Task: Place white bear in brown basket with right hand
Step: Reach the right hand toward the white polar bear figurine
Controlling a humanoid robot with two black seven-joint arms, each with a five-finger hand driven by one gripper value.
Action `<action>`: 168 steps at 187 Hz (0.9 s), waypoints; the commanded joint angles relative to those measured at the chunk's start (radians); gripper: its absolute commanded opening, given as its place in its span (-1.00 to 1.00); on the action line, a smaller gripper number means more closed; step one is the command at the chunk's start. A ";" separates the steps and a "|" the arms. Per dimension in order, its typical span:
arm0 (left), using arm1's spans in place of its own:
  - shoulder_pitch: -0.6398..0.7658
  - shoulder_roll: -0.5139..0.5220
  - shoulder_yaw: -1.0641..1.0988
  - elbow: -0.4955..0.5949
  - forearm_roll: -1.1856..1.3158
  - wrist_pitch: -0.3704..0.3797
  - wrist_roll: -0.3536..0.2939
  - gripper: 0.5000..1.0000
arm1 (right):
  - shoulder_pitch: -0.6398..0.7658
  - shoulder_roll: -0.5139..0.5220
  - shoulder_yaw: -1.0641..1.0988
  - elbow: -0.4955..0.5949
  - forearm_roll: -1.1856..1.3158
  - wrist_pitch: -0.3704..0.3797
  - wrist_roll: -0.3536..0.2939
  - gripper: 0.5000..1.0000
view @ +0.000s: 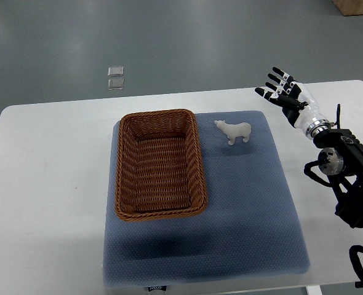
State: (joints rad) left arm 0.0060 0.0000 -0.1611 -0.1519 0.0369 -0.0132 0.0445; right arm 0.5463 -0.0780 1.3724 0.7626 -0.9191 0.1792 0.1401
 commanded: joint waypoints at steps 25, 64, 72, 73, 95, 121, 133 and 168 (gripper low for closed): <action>0.000 0.000 0.002 0.000 0.000 -0.001 0.000 1.00 | 0.006 -0.029 -0.064 0.004 -0.003 0.000 0.032 0.70; 0.000 0.000 0.000 0.000 0.000 0.001 0.000 1.00 | 0.035 -0.094 -0.184 0.006 -0.024 0.000 0.056 0.70; 0.000 0.000 0.000 0.000 0.000 -0.001 0.000 1.00 | 0.041 -0.114 -0.228 0.006 -0.044 0.000 0.078 0.70; 0.000 0.000 0.000 0.000 0.000 -0.001 0.000 1.00 | 0.041 -0.114 -0.228 0.006 -0.044 0.000 0.078 0.70; 0.000 0.000 0.000 0.000 0.000 -0.001 0.000 1.00 | 0.066 -0.171 -0.342 0.006 -0.136 0.000 0.153 0.69; 0.000 0.000 0.000 0.000 0.000 0.001 0.000 1.00 | 0.096 -0.221 -0.444 0.007 -0.283 -0.001 0.188 0.69; 0.000 0.000 0.000 0.000 0.000 -0.001 0.000 1.00 | 0.109 -0.240 -0.470 0.009 -0.342 -0.003 0.193 0.69; 0.000 0.000 0.000 0.000 0.000 -0.001 0.000 1.00 | 0.121 -0.255 -0.538 0.055 -0.469 -0.013 0.193 0.69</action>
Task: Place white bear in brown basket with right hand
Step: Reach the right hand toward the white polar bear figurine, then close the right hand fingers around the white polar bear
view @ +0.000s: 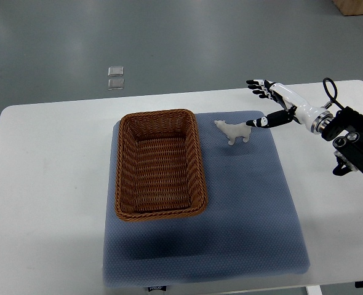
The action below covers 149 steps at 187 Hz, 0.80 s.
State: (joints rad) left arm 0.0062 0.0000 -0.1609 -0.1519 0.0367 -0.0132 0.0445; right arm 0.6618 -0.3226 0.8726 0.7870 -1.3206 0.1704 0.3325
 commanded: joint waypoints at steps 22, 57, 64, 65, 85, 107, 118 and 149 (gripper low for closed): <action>0.000 0.000 0.000 0.000 0.000 -0.001 0.000 1.00 | 0.012 -0.018 -0.090 0.046 -0.127 -0.025 -0.003 0.68; 0.000 0.000 0.000 0.000 0.000 -0.001 0.001 1.00 | 0.036 -0.019 -0.198 0.046 -0.180 -0.080 -0.009 0.64; 0.000 0.000 0.001 0.000 0.000 -0.001 0.000 1.00 | 0.041 -0.019 -0.216 0.046 -0.181 -0.091 -0.010 0.64; 0.000 0.000 0.000 0.000 0.000 0.001 0.000 1.00 | 0.041 -0.019 -0.224 0.046 -0.181 -0.095 -0.010 0.64; 0.000 0.000 0.001 0.000 0.000 0.001 0.000 1.00 | 0.059 -0.019 -0.276 0.046 -0.181 -0.134 -0.015 0.62; 0.000 0.000 0.000 0.000 0.000 0.001 0.000 1.00 | 0.075 -0.018 -0.316 0.038 -0.186 -0.183 -0.058 0.60; 0.000 0.000 0.000 0.000 0.000 0.001 0.000 1.00 | 0.082 -0.016 -0.334 0.035 -0.189 -0.201 -0.072 0.52; 0.000 0.000 0.000 0.000 0.000 -0.001 0.000 1.00 | 0.090 -0.007 -0.366 0.032 -0.204 -0.224 -0.099 0.41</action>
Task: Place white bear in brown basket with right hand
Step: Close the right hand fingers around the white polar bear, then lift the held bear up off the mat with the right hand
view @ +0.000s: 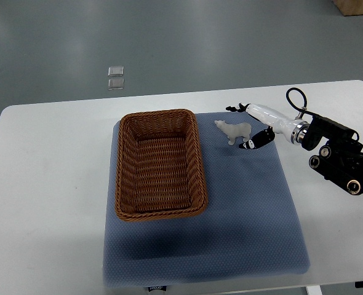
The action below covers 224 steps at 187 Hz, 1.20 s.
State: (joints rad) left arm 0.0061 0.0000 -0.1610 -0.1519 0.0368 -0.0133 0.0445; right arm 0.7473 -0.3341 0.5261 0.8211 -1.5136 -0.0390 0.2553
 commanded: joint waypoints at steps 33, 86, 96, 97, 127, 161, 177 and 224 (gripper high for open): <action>0.000 0.000 0.000 0.000 0.000 0.001 0.000 1.00 | 0.010 0.007 -0.037 -0.011 -0.027 -0.022 -0.067 0.24; 0.000 0.000 0.000 0.000 0.000 -0.001 0.000 1.00 | 0.023 0.017 -0.054 -0.013 -0.036 -0.047 -0.110 -0.07; 0.000 0.000 0.000 0.000 0.000 -0.001 0.001 1.00 | 0.026 0.018 -0.060 -0.013 -0.034 -0.048 -0.120 -0.13; 0.000 0.000 0.000 0.000 0.000 -0.001 0.000 1.00 | 0.026 0.018 -0.061 -0.013 -0.034 -0.048 -0.123 -0.15; 0.000 0.000 0.000 0.000 0.000 0.000 0.000 1.00 | 0.026 0.032 -0.064 -0.013 -0.036 -0.048 -0.126 -0.38; 0.000 0.000 0.000 0.000 0.000 -0.001 0.000 1.00 | 0.026 0.032 -0.074 -0.014 -0.051 -0.053 -0.143 -1.00; 0.000 0.000 0.000 0.000 0.000 0.001 0.000 1.00 | 0.026 0.032 -0.072 -0.017 -0.051 -0.062 -0.159 -1.00; 0.000 0.000 0.000 0.000 0.000 -0.001 0.000 1.00 | 0.046 0.017 -0.064 -0.008 -0.045 -0.079 -0.149 -1.00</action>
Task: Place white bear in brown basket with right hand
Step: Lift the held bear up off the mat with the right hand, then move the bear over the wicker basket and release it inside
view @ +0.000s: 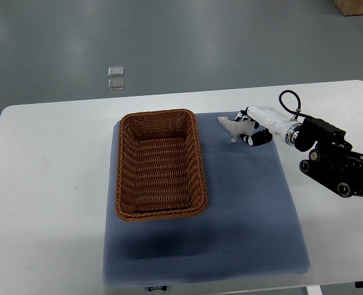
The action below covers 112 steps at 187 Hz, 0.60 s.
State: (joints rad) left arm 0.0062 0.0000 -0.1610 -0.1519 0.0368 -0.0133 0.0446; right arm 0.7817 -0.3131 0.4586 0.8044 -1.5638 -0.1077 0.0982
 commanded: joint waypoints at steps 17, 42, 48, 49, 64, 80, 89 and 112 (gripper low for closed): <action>0.000 0.000 0.000 0.000 0.000 -0.001 0.000 1.00 | 0.033 -0.008 0.003 0.030 0.008 -0.013 0.012 -1.00; 0.000 0.000 0.000 0.000 0.000 -0.001 0.001 1.00 | 0.068 -0.029 0.003 0.093 0.011 -0.010 0.041 -1.00; 0.000 0.000 0.000 0.000 0.000 0.001 0.000 1.00 | 0.077 -0.029 0.003 0.111 0.011 -0.010 0.046 -1.00; 0.000 0.000 0.000 0.000 0.000 0.001 0.000 1.00 | 0.077 -0.029 0.003 0.111 0.011 -0.010 0.046 -1.00; 0.000 0.000 0.000 0.000 0.000 -0.001 0.000 1.00 | 0.096 -0.029 -0.005 0.156 0.010 -0.009 0.054 -1.00; 0.000 0.000 0.000 0.000 0.000 -0.001 0.000 1.00 | 0.116 -0.026 -0.011 0.203 0.008 -0.006 0.058 -1.00; 0.000 0.000 0.000 0.000 0.000 0.001 0.000 1.00 | 0.126 -0.023 -0.031 0.229 0.007 -0.006 0.064 -1.00; 0.000 0.000 0.000 0.000 0.000 0.001 0.000 1.00 | 0.160 -0.011 -0.098 0.263 0.001 -0.006 0.106 -1.00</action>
State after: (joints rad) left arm 0.0062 0.0000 -0.1610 -0.1519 0.0368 -0.0133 0.0446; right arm 0.9176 -0.3324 0.4130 1.0397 -1.5584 -0.1140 0.1734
